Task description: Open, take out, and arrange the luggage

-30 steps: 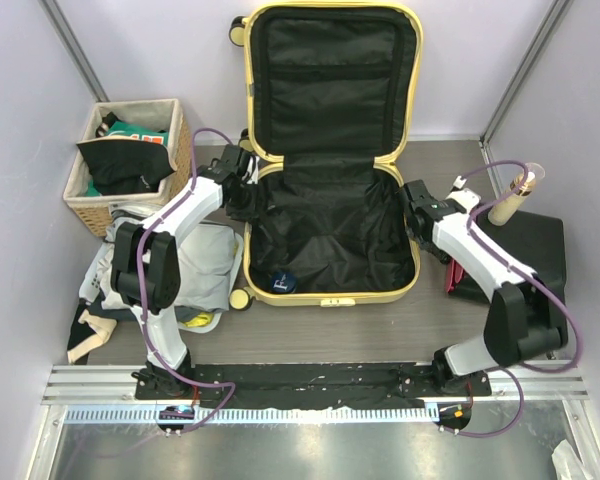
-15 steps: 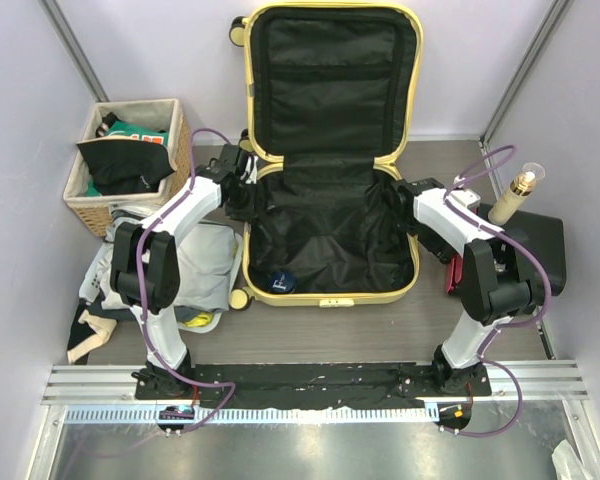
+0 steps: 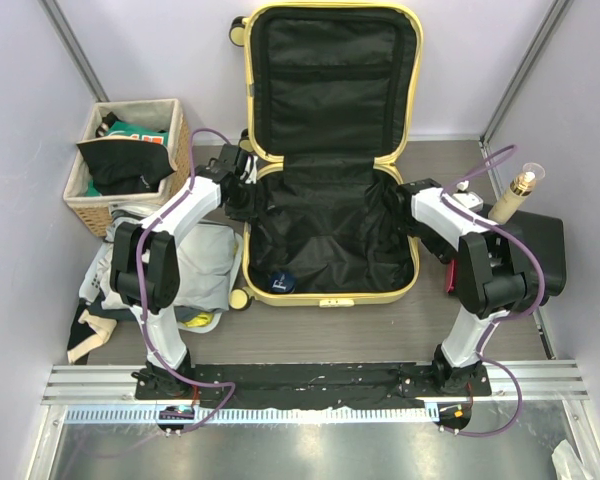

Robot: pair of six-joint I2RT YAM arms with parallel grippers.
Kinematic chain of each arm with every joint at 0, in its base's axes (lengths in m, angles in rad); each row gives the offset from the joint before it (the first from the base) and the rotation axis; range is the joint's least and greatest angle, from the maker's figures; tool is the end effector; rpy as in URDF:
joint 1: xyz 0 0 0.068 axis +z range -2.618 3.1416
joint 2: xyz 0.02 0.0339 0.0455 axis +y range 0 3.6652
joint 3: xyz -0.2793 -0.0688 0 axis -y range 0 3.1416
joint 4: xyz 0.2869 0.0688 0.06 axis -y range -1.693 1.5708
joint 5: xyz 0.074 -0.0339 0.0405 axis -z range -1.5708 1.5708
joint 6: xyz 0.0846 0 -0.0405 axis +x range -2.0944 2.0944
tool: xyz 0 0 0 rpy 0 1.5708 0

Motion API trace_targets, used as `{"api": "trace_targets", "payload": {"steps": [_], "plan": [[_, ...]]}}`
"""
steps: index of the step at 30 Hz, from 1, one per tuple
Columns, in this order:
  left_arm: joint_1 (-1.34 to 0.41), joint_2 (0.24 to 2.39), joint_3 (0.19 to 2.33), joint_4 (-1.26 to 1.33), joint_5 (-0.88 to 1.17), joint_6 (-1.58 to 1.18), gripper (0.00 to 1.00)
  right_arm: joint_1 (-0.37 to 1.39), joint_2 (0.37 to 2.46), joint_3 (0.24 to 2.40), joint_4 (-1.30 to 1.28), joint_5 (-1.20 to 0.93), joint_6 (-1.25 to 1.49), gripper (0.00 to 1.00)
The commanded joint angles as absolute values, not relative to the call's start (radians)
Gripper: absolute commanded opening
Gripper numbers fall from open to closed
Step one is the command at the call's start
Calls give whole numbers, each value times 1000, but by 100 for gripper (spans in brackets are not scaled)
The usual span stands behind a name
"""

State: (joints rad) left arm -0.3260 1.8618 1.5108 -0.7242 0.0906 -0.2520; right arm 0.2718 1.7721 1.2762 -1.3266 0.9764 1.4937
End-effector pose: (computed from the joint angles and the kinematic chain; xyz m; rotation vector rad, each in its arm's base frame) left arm 0.4385 -0.1563 0.1995 0.1296 2.6722 -0.3091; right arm 0.3333 0.0201 0.1859 1.2128 2.0057 -1.0173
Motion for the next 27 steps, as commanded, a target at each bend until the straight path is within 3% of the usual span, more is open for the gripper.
{"api": "trace_targets", "payload": {"steps": [1, 8, 20, 27], "plan": [[-322, 1833, 1575, -707, 144, -176, 0, 247, 1763, 1289, -1378, 1063, 1562, 45], [-322, 1830, 1575, -707, 146, -176, 0, 230, 1779, 1292, -1351, 1078, 1542, 43], [-321, 1827, 1575, -704, 150, -176, 0, 212, 1850, 1285, -1371, 1101, 1591, 50], [-321, 1828, 1575, -706, 152, -178, 0, 213, 1838, 1289, -1371, 1101, 1577, 17]]}}
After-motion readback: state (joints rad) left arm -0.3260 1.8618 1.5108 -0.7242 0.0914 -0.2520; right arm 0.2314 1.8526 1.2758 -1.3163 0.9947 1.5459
